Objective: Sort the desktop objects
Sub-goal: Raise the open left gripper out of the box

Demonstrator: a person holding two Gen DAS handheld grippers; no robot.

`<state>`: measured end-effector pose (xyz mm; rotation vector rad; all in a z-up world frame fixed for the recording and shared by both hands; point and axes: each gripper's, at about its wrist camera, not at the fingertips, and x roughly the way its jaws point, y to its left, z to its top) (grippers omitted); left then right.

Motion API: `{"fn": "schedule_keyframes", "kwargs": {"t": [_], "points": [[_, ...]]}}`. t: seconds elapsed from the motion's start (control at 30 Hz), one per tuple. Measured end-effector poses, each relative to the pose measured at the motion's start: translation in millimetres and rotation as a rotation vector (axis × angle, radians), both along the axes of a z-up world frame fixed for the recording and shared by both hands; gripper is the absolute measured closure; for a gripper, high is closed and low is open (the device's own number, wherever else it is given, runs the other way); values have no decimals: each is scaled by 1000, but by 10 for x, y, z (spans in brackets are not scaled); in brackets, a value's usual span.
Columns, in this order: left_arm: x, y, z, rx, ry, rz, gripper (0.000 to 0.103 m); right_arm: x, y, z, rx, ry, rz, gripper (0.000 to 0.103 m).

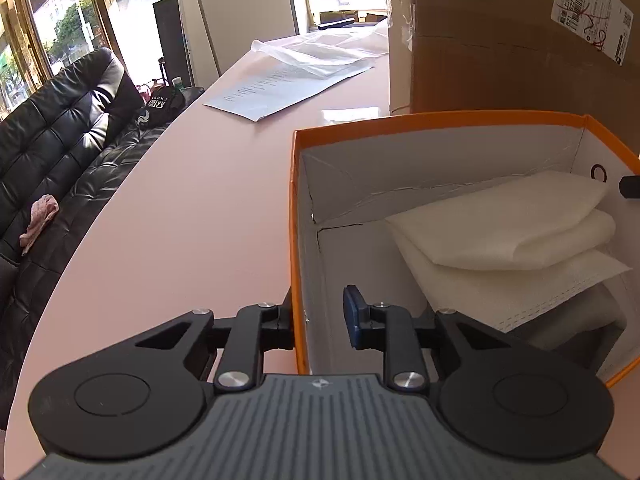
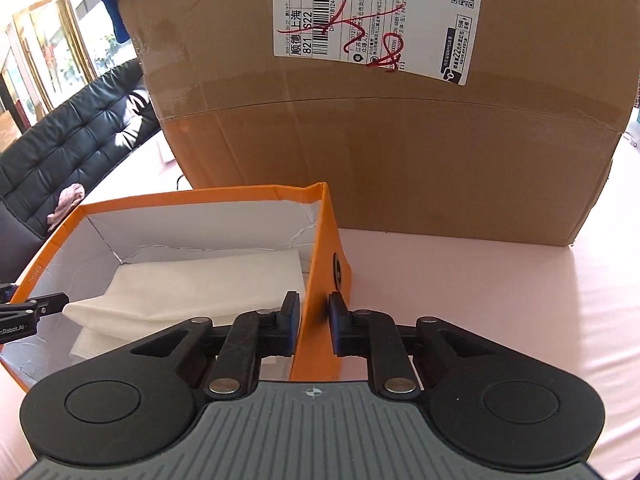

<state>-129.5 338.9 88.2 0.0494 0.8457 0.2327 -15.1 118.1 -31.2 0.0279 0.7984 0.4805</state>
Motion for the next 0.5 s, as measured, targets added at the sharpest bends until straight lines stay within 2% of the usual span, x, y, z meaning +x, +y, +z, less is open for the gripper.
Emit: {"fn": "schedule_keyframes", "kwargs": {"t": [0.13,0.5], "points": [[43,-142,-37,14,6,-36,84,-102,67,11,-90,-79,-42,95],[232,-752,-75,28,7,-161,85,-210,-552,-53,-65,-71,-153,95]]}}
